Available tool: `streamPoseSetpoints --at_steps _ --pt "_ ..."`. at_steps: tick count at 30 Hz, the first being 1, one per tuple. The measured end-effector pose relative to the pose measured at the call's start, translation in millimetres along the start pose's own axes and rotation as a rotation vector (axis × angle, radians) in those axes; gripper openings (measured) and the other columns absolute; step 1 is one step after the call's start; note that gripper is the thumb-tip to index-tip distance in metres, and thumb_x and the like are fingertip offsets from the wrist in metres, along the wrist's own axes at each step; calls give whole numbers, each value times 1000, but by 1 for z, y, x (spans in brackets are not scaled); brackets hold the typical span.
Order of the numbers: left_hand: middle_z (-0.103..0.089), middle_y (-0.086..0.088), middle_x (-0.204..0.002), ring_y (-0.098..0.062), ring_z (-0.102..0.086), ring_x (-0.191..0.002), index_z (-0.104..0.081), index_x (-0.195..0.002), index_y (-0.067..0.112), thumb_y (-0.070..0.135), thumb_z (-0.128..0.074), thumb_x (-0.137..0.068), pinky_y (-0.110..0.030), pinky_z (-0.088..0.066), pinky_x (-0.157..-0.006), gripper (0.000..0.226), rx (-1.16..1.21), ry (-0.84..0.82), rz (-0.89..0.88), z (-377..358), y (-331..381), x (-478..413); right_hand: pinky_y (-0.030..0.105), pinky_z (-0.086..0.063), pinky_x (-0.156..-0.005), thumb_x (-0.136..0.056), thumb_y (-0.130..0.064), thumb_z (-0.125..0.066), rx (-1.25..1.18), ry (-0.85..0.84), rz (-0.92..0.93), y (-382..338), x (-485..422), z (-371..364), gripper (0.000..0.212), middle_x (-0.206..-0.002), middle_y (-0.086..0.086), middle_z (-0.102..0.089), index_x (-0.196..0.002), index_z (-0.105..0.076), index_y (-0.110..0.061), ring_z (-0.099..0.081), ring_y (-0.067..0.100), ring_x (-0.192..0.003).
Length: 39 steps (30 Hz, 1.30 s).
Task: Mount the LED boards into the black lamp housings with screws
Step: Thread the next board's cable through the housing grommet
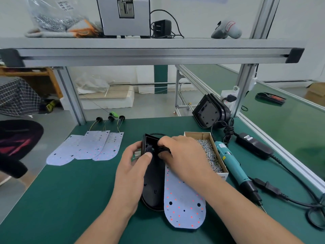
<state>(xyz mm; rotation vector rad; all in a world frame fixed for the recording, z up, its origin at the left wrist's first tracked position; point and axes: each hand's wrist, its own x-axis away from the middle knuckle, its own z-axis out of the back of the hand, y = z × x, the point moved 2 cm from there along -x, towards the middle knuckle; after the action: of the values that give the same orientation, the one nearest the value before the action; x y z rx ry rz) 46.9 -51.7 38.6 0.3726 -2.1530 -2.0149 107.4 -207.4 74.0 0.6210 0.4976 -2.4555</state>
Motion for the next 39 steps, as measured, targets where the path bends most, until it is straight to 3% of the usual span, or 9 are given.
streamPoseSetpoints --at_steps 4,8,12,21,24,27,32,36,39 --pt "-74 14 -124 -9 -70 -116 -70 -118 48 43 -70 -82 -34 -52 -93 36 34 -10 -2 -1 -2 1 39 -47 -72 -90 -25 -71 -137 9 -63 -3 1 -1 18 -91 -8 -73 -108 -67 -27 -66 22 -89" --pt "-72 11 -127 -13 -69 -119 -67 -120 48 47 -70 -80 -40 -54 -96 41 36 -9 -15 -4 -3 3 37 -52 -83 -93 -37 -72 -277 -18 -187 -2 0 -2 22 -105 -12 -74 -114 -69 -30 -65 12 -96" --pt "-75 21 -117 -1 -71 -108 -62 -126 43 32 -61 -84 -32 -54 -89 44 -36 6 -53 -5 -2 3 41 -52 -86 -94 -33 -67 -214 -23 -182 -4 -4 1 21 -107 -8 -72 -114 -72 -28 -65 18 -100" --pt "-76 3 -118 -12 -72 -103 -58 -133 43 26 -57 -79 -28 -51 -82 56 -134 -18 -42 -6 -2 5 41 -52 -67 -97 -27 -55 108 4 -13 -10 -2 -1 21 -97 -3 -66 -108 -73 -28 -63 25 -87" --pt "-76 1 -120 -16 -72 -108 -58 -132 42 24 -58 -80 -33 -52 -87 55 -116 -8 -33 -8 -2 5 40 -49 -63 -99 -34 -50 108 18 -12 -12 0 -3 21 -87 -2 -64 -103 -70 -27 -64 27 -81" --pt "-77 2 -119 -15 -72 -106 -58 -131 44 24 -58 -80 -32 -51 -85 55 -115 -4 -39 -10 -2 6 43 -50 -65 -96 -34 -61 20 66 -44 -14 0 -3 12 -86 -1 -67 -100 -68 -24 -66 29 -80" --pt "-77 1 -117 -13 -71 -97 -57 -130 49 24 -57 -80 -30 -50 -81 56 -101 16 -47 -9 -3 7 37 -49 -76 -90 -35 -71 -115 133 -186 -16 1 -2 29 -107 -6 -75 -117 -66 -25 -69 22 -93" --pt "-76 -2 -118 -15 -69 -92 -55 -131 49 24 -57 -80 -33 -50 -79 57 -98 45 -59 -7 -3 5 43 -55 -77 -87 -18 -73 -134 158 -160 -16 3 -1 32 -112 2 -72 -118 -72 -18 -71 30 -94" --pt "-73 -8 -121 -14 -65 -88 -55 -133 49 25 -57 -81 -33 -48 -80 57 -102 31 -67 -8 -2 5 42 -54 -79 -87 -7 -70 -218 163 -137 -14 3 -2 32 -114 0 -66 -116 -73 -18 -68 24 -94"
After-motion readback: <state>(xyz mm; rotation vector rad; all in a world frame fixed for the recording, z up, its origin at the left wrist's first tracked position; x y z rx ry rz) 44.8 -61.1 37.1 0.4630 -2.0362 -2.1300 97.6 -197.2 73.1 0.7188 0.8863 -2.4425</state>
